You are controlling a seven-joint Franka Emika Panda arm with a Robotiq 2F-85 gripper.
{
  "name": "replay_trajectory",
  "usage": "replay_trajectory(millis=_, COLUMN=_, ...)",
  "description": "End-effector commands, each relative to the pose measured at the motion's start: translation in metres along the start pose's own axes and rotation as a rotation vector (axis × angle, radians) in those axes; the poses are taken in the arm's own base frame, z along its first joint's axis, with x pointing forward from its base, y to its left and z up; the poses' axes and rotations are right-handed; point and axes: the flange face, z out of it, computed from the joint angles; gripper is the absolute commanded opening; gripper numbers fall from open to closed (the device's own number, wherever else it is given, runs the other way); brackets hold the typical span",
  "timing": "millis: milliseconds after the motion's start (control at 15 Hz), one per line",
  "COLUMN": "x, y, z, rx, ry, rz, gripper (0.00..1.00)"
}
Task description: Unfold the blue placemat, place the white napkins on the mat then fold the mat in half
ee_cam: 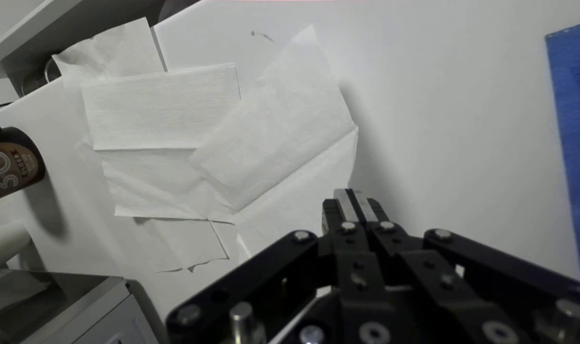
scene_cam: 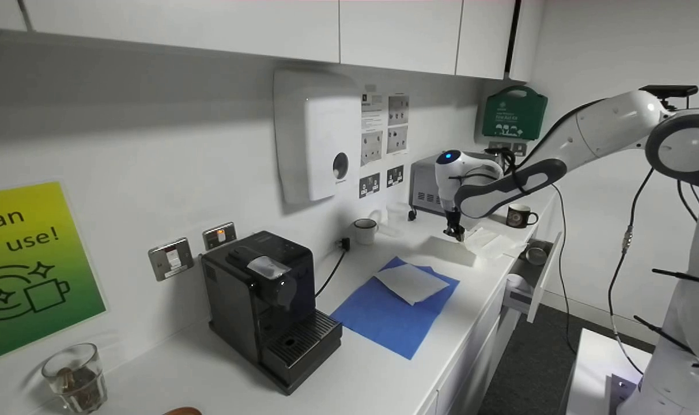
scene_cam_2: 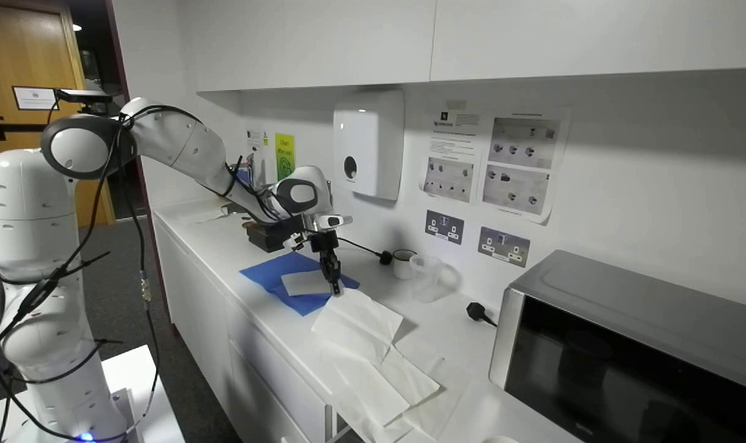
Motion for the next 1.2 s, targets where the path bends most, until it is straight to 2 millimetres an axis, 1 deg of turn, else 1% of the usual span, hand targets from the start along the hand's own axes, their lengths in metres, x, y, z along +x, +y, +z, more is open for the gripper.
replay_trajectory(millis=0, x=-0.008, y=-0.022, z=-0.031, rx=-0.06, ry=0.025, rz=-0.017, gripper=0.0)
replay_trajectory(millis=200, x=-0.011, y=-0.043, z=-0.046, rx=-0.082, ry=0.039, rz=-0.032, gripper=0.0)
replay_trajectory(millis=600, x=-0.016, y=-0.074, z=-0.077, rx=-0.11, ry=0.07, rz=-0.061, gripper=0.0)
replay_trajectory(millis=933, x=-0.02, y=-0.103, z=-0.105, rx=-0.063, ry=0.119, rz=-0.043, gripper=0.0)
replay_trajectory(millis=1133, x=-0.024, y=-0.116, z=-0.118, rx=-0.024, ry=0.128, rz=-0.005, gripper=0.0)
